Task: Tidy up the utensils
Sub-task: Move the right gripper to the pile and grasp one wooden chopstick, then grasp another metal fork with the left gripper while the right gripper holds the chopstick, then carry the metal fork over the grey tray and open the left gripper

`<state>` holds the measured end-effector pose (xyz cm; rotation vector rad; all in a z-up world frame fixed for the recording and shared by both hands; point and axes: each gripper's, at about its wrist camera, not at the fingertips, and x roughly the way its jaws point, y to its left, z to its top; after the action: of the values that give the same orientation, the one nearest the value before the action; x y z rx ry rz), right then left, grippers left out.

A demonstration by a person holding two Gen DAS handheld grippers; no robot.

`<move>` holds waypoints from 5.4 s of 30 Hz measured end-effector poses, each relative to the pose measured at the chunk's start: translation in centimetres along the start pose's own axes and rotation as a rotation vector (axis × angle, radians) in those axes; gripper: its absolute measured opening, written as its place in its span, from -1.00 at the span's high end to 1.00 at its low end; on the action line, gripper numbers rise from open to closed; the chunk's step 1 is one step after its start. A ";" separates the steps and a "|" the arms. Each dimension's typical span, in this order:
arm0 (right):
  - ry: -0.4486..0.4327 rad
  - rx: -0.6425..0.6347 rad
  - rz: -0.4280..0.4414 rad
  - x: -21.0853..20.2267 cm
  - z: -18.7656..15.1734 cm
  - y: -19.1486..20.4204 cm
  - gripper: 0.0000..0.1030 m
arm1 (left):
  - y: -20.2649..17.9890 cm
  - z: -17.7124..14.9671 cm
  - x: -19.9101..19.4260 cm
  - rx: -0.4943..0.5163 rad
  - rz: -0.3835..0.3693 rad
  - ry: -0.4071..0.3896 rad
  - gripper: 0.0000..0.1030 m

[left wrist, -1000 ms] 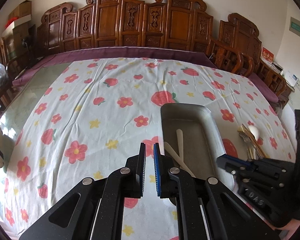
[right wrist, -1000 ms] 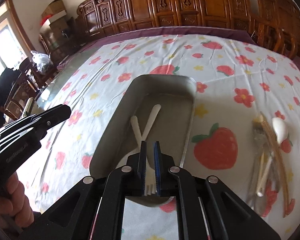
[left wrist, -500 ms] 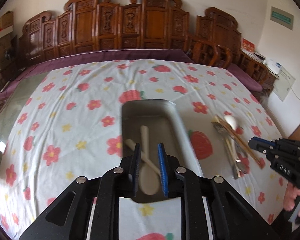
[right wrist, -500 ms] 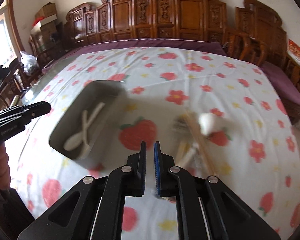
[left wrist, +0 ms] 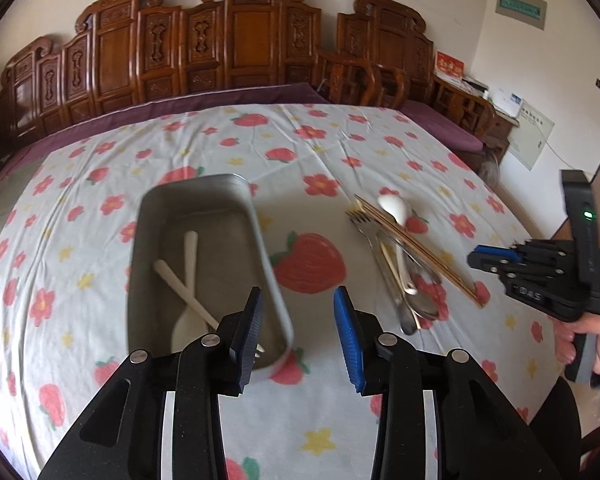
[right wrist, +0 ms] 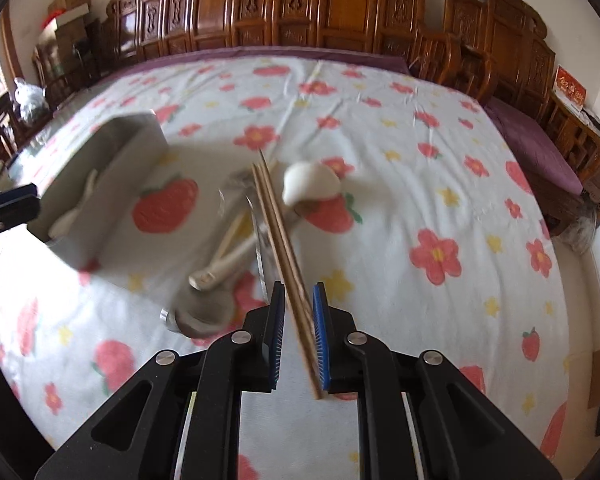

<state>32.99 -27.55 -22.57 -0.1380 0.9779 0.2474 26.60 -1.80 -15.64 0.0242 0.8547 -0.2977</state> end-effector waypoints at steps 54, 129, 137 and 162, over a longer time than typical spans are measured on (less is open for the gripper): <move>-0.053 0.069 0.077 -3.6 -3.6 -2.9 0.89 | -6.5 -1.6 4.7 0.098 0.003 0.093 0.33; -0.109 0.098 0.108 -4.8 -4.6 -4.1 0.89 | -7.5 5.5 9.8 0.016 0.106 0.180 0.88; -0.153 0.074 0.109 -6.4 -3.8 -2.8 0.89 | -6.2 6.3 5.4 0.018 0.099 0.119 0.88; -0.227 -0.015 0.182 -6.9 3.5 7.1 0.89 | 5.8 5.2 1.9 -0.114 0.123 0.037 0.88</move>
<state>30.21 -20.95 -14.93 -0.0338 0.7631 0.4280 33.17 2.61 -14.21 -0.0241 0.9018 -0.1336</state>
